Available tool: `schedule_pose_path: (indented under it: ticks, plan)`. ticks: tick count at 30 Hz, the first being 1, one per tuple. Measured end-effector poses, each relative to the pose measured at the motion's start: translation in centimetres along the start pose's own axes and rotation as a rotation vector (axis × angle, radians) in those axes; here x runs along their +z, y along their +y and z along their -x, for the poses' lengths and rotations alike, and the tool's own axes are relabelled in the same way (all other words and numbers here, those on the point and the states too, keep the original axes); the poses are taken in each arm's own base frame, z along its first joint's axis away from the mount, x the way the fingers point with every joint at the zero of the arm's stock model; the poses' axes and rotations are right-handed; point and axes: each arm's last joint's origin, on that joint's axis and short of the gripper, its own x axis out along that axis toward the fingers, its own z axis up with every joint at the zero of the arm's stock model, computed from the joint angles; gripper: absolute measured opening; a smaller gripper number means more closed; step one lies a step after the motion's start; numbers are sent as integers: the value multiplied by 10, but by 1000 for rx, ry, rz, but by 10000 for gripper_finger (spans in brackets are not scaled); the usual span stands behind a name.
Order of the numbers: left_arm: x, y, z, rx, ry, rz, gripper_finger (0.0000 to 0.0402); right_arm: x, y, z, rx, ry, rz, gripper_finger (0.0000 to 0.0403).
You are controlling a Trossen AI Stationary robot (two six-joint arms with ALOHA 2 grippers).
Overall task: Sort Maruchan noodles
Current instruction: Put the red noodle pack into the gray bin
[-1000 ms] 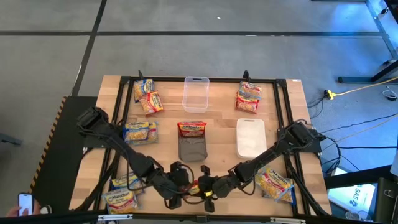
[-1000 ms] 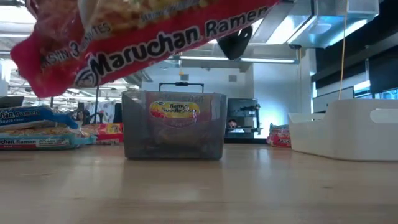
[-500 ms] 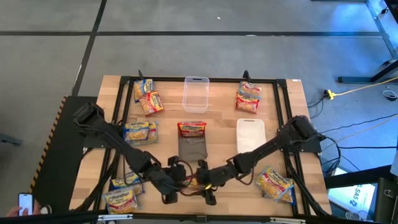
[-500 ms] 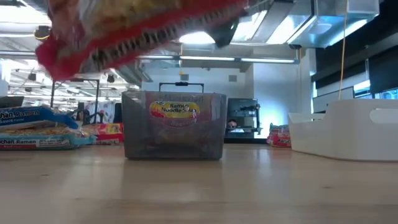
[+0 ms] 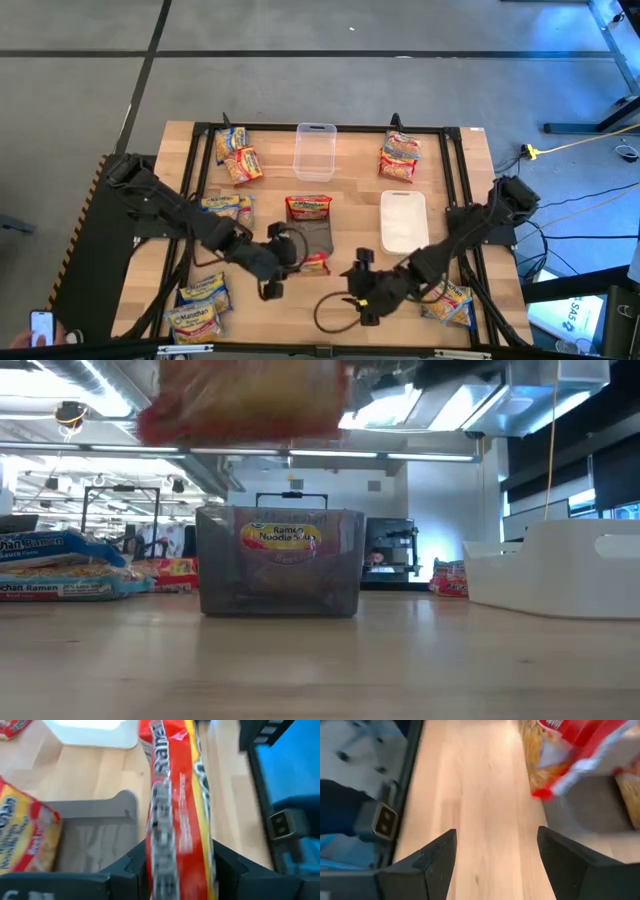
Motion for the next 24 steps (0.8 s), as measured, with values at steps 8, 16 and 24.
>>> schedule_pose_path:
  ticks: [8,16,24]
  plan:
    - [14,42,-13,11,49,0,136,-18,1,5,-184,43,-43,248]
    - [3,38,-15,-43,169,60,136,-16,-3,3,-201,37,-31,248]
    - [-21,-6,1,-87,242,133,136,-10,1,-3,-166,-23,-42,248]
